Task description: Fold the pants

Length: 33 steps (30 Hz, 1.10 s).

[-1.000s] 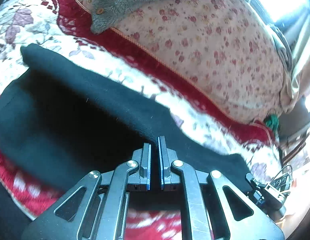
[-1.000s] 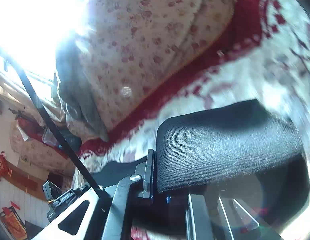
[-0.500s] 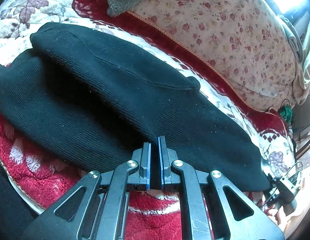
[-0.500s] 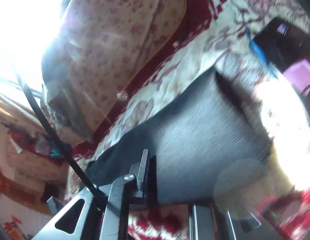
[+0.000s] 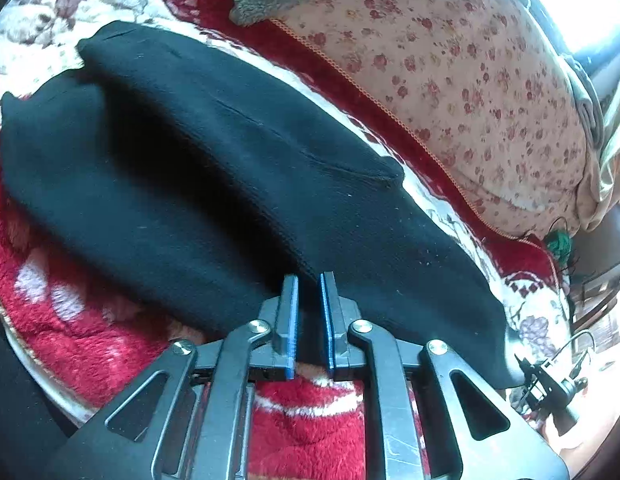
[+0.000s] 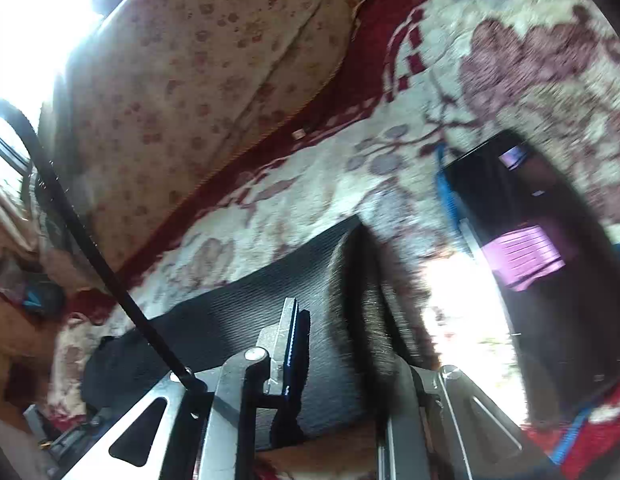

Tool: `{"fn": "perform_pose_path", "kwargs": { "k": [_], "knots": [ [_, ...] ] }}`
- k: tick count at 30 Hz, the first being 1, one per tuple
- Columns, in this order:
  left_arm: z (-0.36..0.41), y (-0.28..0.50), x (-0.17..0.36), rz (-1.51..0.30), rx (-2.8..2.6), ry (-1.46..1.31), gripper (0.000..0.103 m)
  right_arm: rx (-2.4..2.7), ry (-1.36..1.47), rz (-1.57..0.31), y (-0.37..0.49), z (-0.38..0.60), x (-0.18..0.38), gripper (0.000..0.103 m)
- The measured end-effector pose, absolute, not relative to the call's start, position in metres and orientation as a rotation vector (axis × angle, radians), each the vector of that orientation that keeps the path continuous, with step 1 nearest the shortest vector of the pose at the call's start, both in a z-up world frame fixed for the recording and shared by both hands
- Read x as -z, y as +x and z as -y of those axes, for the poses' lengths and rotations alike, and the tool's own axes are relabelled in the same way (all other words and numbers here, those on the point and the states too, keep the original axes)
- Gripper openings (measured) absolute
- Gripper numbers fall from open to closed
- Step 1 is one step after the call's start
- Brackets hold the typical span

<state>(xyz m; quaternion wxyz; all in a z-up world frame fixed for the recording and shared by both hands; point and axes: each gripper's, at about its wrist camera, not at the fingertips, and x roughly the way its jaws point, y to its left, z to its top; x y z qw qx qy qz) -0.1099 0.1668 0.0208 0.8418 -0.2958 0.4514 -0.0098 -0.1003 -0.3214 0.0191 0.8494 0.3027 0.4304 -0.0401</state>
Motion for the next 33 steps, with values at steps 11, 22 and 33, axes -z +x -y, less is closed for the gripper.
{"fn": "perform_pose_path", "kwargs": {
  "k": [11, 22, 33],
  "knots": [
    [-0.256, -0.136, -0.058, -0.807, -0.13, -0.694, 0.056, -0.087, 0.605, -0.746, -0.113, 0.297, -0.1, 0.044],
    [-0.307, -0.102, -0.039, -0.819, -0.187, -0.783, 0.056, -0.806, 0.818, -1.122, -0.058, 0.07, -0.033, 0.046],
    [-0.332, -0.085, -0.018, -0.818, -0.143, -0.889, 0.056, -0.779, 1.082, -1.225, -0.053, 0.019, 0.028, 0.049]
  ]
}}
